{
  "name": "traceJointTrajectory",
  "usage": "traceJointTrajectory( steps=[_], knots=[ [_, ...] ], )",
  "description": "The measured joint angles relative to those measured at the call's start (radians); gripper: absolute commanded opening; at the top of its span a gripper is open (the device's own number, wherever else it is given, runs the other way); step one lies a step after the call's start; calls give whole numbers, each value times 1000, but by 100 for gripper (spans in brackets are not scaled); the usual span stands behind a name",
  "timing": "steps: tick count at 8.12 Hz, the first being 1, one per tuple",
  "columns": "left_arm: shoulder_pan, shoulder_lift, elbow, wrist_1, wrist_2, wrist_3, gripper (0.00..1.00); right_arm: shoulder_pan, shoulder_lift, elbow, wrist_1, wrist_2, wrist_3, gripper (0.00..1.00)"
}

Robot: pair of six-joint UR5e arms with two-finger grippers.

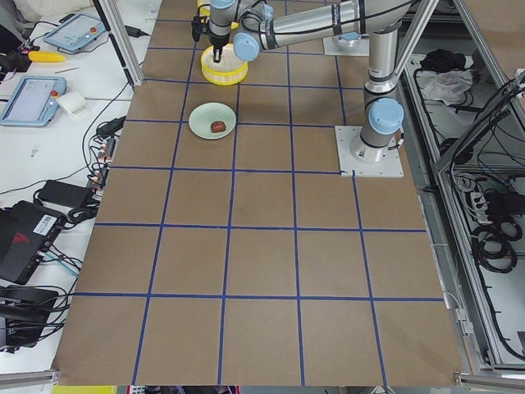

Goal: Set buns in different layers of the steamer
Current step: 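Set the top tier aside with the right while the left carries the white bun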

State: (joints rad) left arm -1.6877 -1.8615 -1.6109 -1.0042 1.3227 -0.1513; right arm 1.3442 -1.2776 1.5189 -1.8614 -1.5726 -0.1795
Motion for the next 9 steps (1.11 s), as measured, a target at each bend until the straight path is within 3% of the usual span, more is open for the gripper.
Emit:
traceJointTrajectory(
  steps=[3,7,9],
  knots=[
    [-61,-36,0,94,-124,-15,0,-90,12,-9,16,-28,-56,0],
    [-126,-217,-1,342,-198,-24,0,-119,27,-4,24,-52,-81,0],
    [-135,-269,-5,392,-200,-30,74,-121,27,-1,25,-54,-83,0]
  ],
)
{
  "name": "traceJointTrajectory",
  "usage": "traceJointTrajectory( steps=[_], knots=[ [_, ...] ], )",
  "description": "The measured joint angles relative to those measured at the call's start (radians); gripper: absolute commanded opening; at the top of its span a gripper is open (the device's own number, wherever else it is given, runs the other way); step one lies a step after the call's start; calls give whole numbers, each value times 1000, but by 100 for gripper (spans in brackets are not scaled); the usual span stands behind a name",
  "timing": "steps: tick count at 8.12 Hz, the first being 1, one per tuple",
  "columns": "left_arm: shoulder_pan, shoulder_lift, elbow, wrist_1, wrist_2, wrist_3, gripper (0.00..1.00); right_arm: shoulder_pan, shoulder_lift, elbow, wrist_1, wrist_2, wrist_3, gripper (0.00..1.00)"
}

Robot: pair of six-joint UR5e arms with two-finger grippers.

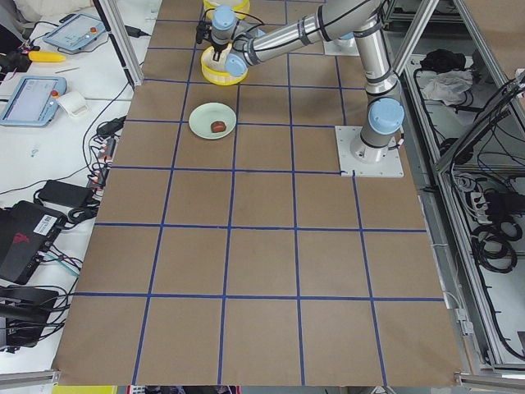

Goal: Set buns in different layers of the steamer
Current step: 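Set the top tier aside with the right while the left carries the white bun, then lower the white bun into the bottom tier and open the left gripper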

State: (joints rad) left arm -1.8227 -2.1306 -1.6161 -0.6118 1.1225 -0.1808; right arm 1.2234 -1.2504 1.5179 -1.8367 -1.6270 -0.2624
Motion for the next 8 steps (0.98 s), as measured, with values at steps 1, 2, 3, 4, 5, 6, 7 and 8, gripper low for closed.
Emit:
traceJointTrajectory(
  steps=[1,2,3,4,5,6,7,8],
  knots=[
    [-9,-10,-3,6,0,-25,88,0,0,1,0,0,0,0],
    [-20,-13,-4,8,-1,-71,92,-1,0,2,1,2,0,0],
    [-33,-12,-5,9,-1,-126,100,-1,0,2,2,3,0,0],
    [-44,-6,-4,8,-2,-172,100,-1,0,2,3,5,0,0],
    [-49,3,-4,5,-2,-204,100,-1,0,2,4,7,0,0],
    [-51,16,-1,1,-1,-234,100,-1,-1,2,5,8,0,0],
    [-51,24,1,-3,-1,-256,100,-1,-1,2,5,8,0,0],
    [-52,27,1,-5,-4,-273,100,-1,-1,2,5,9,0,0]
  ],
)
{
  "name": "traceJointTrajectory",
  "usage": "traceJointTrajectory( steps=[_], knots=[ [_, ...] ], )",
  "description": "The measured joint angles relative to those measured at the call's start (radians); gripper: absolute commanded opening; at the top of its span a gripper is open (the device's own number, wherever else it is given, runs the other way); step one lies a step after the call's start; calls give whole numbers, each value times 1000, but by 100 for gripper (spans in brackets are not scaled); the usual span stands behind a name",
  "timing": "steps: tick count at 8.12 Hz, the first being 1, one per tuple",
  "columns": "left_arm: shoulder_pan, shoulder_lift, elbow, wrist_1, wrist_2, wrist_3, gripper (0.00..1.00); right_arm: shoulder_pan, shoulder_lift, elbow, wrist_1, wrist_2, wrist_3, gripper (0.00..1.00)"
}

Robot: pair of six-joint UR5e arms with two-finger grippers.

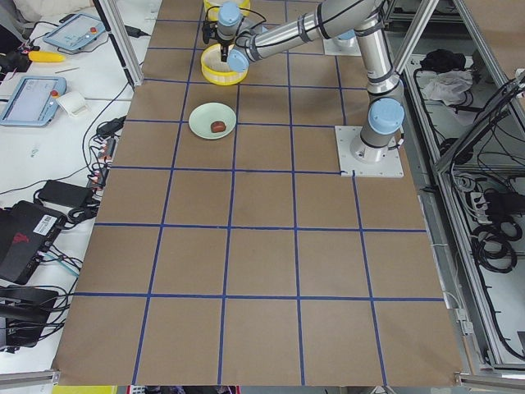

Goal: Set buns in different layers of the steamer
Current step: 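Lower the white bun into the bottom tier and open the left gripper, then restack the top tier with the right gripper while the left returns to the plate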

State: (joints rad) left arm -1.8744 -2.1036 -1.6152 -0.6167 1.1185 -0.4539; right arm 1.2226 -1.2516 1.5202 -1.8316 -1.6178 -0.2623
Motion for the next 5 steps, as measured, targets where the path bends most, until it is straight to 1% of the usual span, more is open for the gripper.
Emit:
traceJointTrajectory(
  steps=[3,5],
  knots=[
    [-2,6,2,0,-41,-20,100,0,0,0,1,3,0,0],
    [8,30,6,-22,-32,-9,100,1,-3,1,4,5,2,0]
  ],
)
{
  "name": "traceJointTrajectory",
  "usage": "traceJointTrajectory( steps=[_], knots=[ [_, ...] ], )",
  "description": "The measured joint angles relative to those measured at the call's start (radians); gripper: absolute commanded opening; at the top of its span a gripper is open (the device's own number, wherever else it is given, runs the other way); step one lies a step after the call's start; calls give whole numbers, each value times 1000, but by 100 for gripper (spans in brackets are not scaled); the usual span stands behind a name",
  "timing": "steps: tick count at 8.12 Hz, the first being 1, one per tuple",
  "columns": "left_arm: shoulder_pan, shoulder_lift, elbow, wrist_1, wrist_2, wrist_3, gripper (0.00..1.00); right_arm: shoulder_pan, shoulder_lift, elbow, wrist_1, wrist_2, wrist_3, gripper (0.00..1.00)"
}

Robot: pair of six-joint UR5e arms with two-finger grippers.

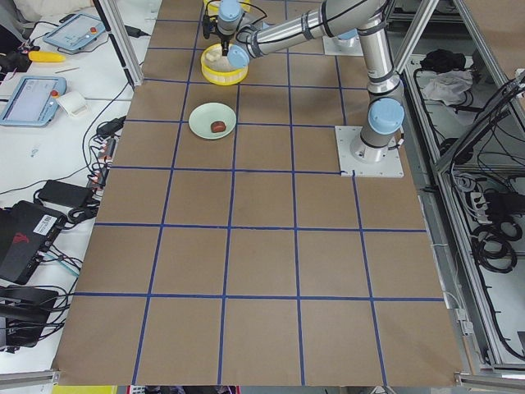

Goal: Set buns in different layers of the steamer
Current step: 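Restack the top tier with the right gripper while the left returns to the plate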

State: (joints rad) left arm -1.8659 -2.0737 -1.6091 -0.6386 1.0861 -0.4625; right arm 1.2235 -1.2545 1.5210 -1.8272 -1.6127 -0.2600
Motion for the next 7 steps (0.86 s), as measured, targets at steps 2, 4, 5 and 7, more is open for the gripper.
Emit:
traceJointTrajectory(
  steps=[2,4,5,7],
  knots=[
    [66,40,4,-111,74,55,100,13,-5,3,-2,3,24,0],
    [138,110,5,-259,225,131,100,70,-5,3,-12,10,104,0],
    [175,137,1,-328,292,152,100,122,-4,4,-30,15,179,0],
    [254,158,-8,-431,433,166,100,237,13,4,-78,23,344,0]
  ],
)
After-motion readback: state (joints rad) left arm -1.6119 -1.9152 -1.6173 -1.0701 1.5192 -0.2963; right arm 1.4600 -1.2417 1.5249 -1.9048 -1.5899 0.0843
